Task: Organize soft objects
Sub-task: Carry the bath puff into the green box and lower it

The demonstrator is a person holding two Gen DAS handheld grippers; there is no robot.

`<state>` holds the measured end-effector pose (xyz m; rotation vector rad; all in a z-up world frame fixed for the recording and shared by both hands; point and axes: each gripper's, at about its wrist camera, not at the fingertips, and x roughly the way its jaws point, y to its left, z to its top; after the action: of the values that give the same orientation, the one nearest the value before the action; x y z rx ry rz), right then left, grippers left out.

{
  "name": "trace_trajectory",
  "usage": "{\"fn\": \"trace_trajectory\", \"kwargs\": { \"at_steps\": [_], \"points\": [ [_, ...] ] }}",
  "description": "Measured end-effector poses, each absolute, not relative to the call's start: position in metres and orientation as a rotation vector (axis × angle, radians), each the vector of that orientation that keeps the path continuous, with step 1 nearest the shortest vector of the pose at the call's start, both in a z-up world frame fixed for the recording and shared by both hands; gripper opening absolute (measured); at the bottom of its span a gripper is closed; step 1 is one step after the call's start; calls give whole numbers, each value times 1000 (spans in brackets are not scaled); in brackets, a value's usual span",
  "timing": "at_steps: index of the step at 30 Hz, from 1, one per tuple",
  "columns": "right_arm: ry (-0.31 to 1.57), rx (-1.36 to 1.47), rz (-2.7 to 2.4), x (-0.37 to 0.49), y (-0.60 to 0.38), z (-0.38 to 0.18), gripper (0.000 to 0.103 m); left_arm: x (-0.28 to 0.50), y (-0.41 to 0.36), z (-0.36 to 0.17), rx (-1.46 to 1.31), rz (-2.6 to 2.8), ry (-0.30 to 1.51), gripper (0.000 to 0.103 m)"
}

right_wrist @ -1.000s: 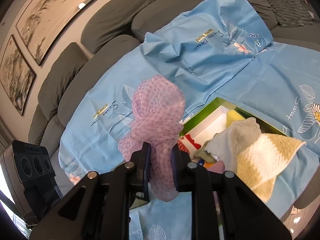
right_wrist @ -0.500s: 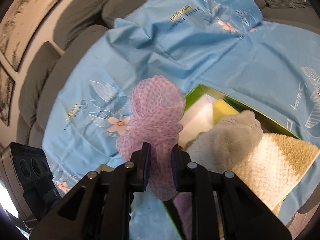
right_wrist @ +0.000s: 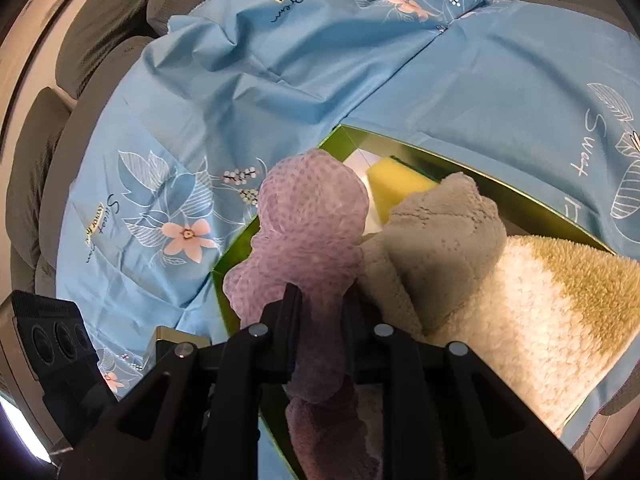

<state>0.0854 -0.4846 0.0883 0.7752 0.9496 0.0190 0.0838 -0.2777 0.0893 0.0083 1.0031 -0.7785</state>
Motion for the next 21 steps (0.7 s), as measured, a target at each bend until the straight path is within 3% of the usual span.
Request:
{"fn": "trace_trajectory", "kwargs": {
  "at_steps": [21],
  "points": [
    [983,717,-53,91,-486,77,14,93,-283,74,50,-724,1040,20]
  ]
}}
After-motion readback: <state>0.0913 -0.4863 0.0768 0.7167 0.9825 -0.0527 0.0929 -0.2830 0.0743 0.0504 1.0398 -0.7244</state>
